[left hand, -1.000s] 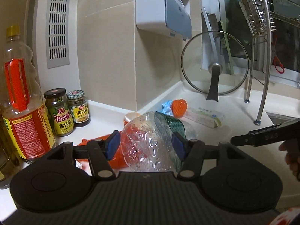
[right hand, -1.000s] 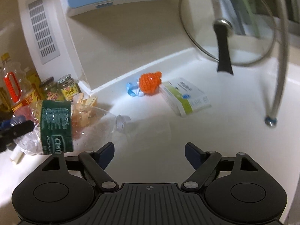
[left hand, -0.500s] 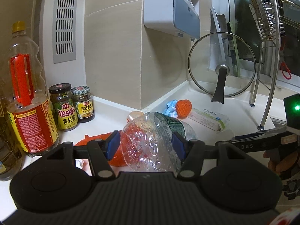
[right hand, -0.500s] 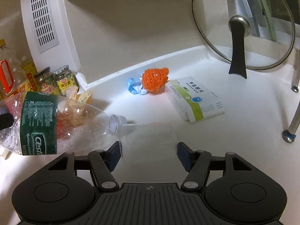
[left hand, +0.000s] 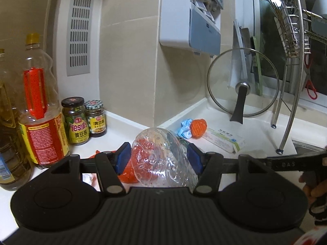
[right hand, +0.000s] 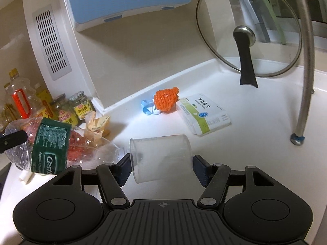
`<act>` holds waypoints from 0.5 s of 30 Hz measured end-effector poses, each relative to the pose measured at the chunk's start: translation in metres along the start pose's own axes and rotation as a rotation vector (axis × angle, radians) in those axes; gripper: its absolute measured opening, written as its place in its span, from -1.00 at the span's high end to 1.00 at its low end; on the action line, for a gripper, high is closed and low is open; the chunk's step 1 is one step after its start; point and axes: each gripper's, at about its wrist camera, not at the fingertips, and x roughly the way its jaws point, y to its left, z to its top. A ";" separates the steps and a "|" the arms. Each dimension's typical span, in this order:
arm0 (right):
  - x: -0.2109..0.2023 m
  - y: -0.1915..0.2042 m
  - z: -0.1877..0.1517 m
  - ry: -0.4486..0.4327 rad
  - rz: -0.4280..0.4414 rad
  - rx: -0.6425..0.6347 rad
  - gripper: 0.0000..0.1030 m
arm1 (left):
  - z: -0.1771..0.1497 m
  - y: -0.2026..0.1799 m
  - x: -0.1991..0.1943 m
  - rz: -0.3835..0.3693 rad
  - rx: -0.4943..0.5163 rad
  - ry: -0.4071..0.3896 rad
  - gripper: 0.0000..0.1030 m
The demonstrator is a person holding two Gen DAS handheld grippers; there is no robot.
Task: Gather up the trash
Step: 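Grasp the clear bottle with the left gripper while the right grasps the clear plastic cup, then lift the bottle and the cup off the counter with both grippers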
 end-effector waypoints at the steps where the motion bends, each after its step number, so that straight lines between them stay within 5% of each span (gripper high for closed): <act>1: -0.003 -0.001 -0.001 0.000 0.006 0.005 -0.24 | 0.001 0.001 -0.002 0.005 -0.008 -0.002 -0.11; 8: -0.016 -0.002 -0.006 0.013 0.042 0.017 -0.24 | -0.001 0.013 -0.017 0.081 -0.064 0.001 -0.11; 15: -0.018 0.002 -0.018 0.056 0.081 0.024 -0.24 | -0.047 0.060 -0.038 0.165 -0.305 0.107 -0.12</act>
